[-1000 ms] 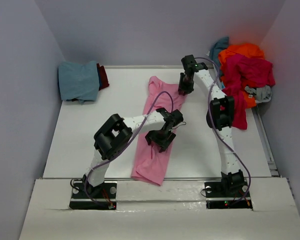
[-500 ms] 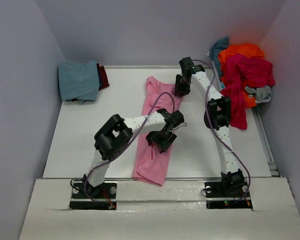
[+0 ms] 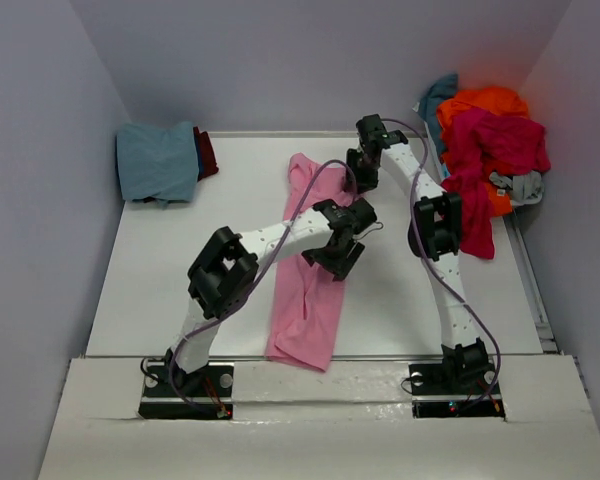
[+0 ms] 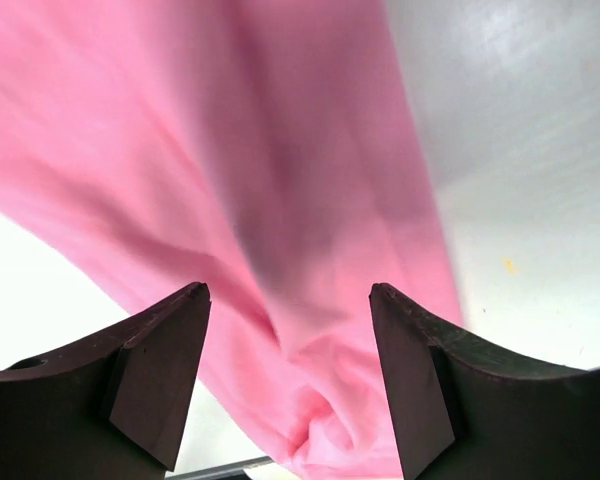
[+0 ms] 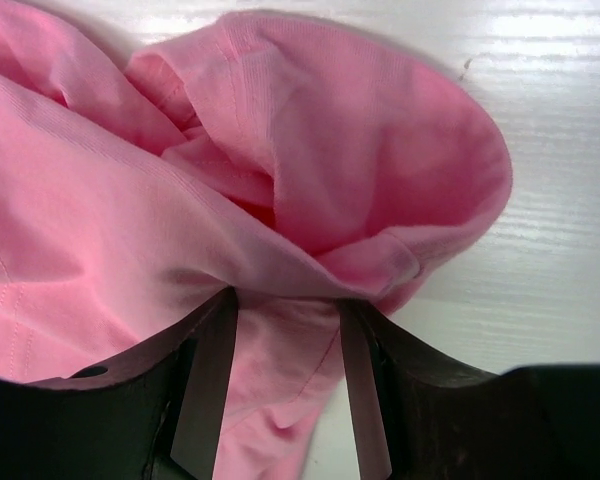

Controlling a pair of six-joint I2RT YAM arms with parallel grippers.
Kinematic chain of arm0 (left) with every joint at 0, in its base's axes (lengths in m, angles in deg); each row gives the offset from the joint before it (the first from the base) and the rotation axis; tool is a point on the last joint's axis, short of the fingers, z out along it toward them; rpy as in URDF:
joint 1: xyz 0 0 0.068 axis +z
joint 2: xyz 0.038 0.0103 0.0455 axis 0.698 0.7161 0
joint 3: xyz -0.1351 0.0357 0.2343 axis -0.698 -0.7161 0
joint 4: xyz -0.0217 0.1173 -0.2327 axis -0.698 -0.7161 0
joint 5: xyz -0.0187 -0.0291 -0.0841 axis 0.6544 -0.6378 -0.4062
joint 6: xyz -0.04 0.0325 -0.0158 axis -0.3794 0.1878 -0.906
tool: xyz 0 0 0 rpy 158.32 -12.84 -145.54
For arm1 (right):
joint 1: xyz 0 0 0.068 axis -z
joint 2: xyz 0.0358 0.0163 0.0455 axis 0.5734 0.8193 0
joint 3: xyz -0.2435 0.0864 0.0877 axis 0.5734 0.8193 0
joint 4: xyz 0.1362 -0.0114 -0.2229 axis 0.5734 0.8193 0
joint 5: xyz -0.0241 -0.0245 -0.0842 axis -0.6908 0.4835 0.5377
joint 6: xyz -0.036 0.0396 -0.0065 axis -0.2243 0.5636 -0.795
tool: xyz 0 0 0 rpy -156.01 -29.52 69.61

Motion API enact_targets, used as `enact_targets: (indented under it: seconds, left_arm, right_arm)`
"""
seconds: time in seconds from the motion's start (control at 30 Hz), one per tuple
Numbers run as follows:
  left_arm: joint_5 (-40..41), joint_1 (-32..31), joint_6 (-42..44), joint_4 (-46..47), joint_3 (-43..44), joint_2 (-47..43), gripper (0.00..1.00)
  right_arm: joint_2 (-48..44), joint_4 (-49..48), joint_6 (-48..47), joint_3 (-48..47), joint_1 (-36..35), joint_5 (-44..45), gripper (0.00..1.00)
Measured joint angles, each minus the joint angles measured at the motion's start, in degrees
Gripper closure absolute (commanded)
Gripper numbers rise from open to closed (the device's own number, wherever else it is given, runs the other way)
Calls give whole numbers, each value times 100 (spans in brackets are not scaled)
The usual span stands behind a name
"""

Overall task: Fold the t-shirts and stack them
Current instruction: Fold the tshirt

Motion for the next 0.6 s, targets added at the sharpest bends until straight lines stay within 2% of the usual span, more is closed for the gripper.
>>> enact_targets:
  seconds: [0.07,0.2,0.37,0.5,0.6]
  left_arm:
    - [103,170,-74,15,219,-11,22]
    - [391,911,-184,57,511,-92,22]
    - [688,1762,-232,98,844,-131,22]
    - [721,2068,-181,94,1305,-39,22]
    - [673,2164,-114,232,1991,295,23]
  right_arm:
    - [-116,-48,-7,188,0,22,48]
    - [-522,-17,-20,632,0,173,45]
    - [-1062,205,4,684,-2,586,45]
    - [-1462,400,66,756,-2,776,46]
    - [-1891,470,111,1305,-9,776,46]
